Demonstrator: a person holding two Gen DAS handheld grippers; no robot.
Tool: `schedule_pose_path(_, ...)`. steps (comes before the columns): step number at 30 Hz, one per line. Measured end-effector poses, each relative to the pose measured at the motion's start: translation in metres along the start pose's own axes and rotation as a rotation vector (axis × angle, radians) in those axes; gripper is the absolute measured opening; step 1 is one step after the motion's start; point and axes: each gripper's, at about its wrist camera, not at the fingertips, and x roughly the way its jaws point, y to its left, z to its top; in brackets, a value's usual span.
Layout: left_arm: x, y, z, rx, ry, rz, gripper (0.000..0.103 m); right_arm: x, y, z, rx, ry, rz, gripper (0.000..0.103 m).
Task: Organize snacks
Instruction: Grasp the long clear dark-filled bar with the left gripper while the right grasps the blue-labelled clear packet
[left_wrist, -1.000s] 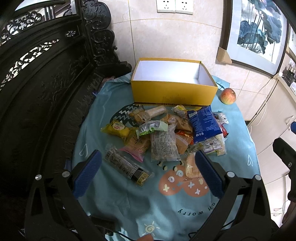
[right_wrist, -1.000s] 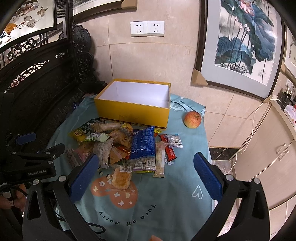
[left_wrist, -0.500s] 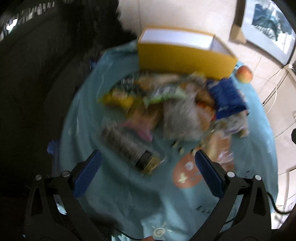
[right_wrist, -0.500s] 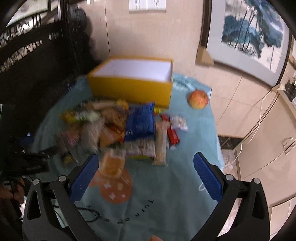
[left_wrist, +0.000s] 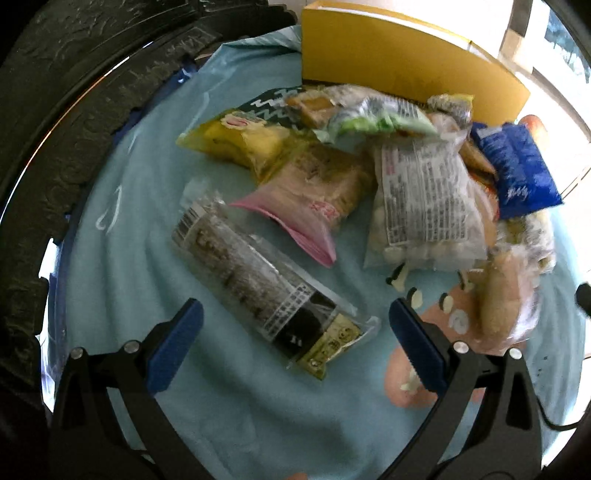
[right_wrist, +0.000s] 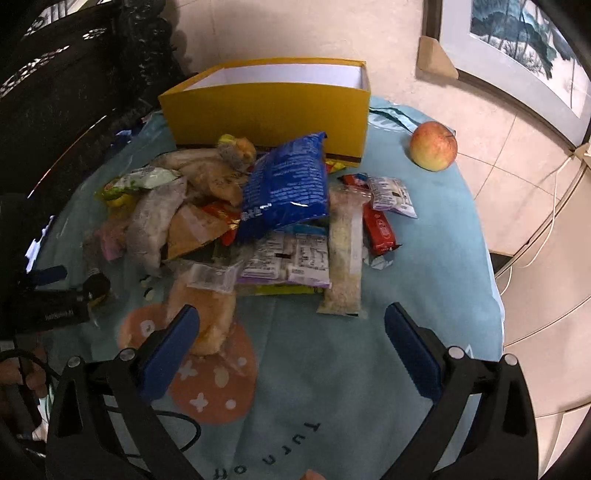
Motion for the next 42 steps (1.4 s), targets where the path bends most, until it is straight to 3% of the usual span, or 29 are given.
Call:
schedule_pose_path(4, 0.022, -0.002, -0.007, -0.001, 0.014, 0.042, 0.101, 0.016, -0.011, 0.003, 0.039, 0.014, -0.027, 0.101)
schedule_pose_path(7, 0.029, 0.011, -0.007, -0.048, 0.001, 0.024, 0.101, 0.026, -0.012, 0.008, 0.045, 0.021, -0.028, 0.097)
schedule_pose_path(9, 0.029, 0.022, -0.006, -0.081, -0.005, -0.003, 0.092, 0.033, -0.008, 0.016, 0.033, 0.016, -0.02, 0.093)
schedule_pose_path(10, 0.028, 0.027, -0.006, -0.087, -0.016, -0.006, 0.082, 0.035, -0.006, 0.019, 0.025, 0.014, -0.019, 0.089)
schedule_pose_path(13, 0.025, 0.034, -0.005, -0.071, -0.028, -0.009, 0.076, 0.047, 0.004, 0.03, -0.004, 0.014, -0.017, 0.089)
schedule_pose_path(19, 0.028, 0.04, 0.003, -0.072, -0.015, -0.011, 0.081, 0.074, 0.026, 0.045, -0.067, 0.042, -0.04, 0.089)
schedule_pose_path(24, 0.043, 0.041, 0.022, -0.114, -0.011, -0.004, 0.087, 0.087, 0.001, 0.056, 0.061, 0.042, -0.051, 0.088)
schedule_pose_path(25, 0.047, 0.04, 0.025, -0.106, -0.014, 0.001, 0.088, 0.089, 0.005, 0.056, 0.025, 0.048, -0.065, 0.078)
schedule_pose_path(26, 0.048, 0.039, 0.027, -0.082, -0.034, -0.006, 0.082, 0.09, 0.012, 0.056, -0.042, 0.053, -0.08, 0.049)
schedule_pose_path(27, 0.047, 0.04, 0.028, -0.079, -0.044, -0.011, 0.076, 0.09, 0.02, 0.055, -0.1, 0.075, 0.011, 0.027)
schedule_pose_path(29, 0.043, 0.045, 0.031, -0.088, -0.053, -0.034, 0.047, 0.087, 0.029, 0.052, -0.15, 0.105, 0.024, 0.007)
schedule_pose_path(30, 0.042, 0.048, 0.031, -0.098, -0.048, -0.05, 0.045, 0.085, 0.029, 0.05, -0.147, 0.111, 0.036, 0.006)
schedule_pose_path(36, 0.028, 0.048, 0.016, -0.084, -0.025, -0.139, 0.038, 0.074, -0.008, 0.021, 0.008, 0.139, 0.146, 0.005)
schedule_pose_path(39, 0.024, 0.042, 0.008, -0.07, -0.029, -0.131, 0.038, 0.065, -0.019, 0.016, 0.033, 0.106, 0.181, 0.005)
schedule_pose_path(41, 0.026, 0.042, 0.006, -0.067, -0.034, -0.121, 0.038, 0.062, -0.019, 0.019, 0.022, 0.097, 0.177, 0.023)
schedule_pose_path(42, 0.027, 0.041, 0.007, -0.063, -0.034, -0.114, 0.038, 0.064, -0.019, 0.022, 0.021, 0.1, 0.166, 0.048)
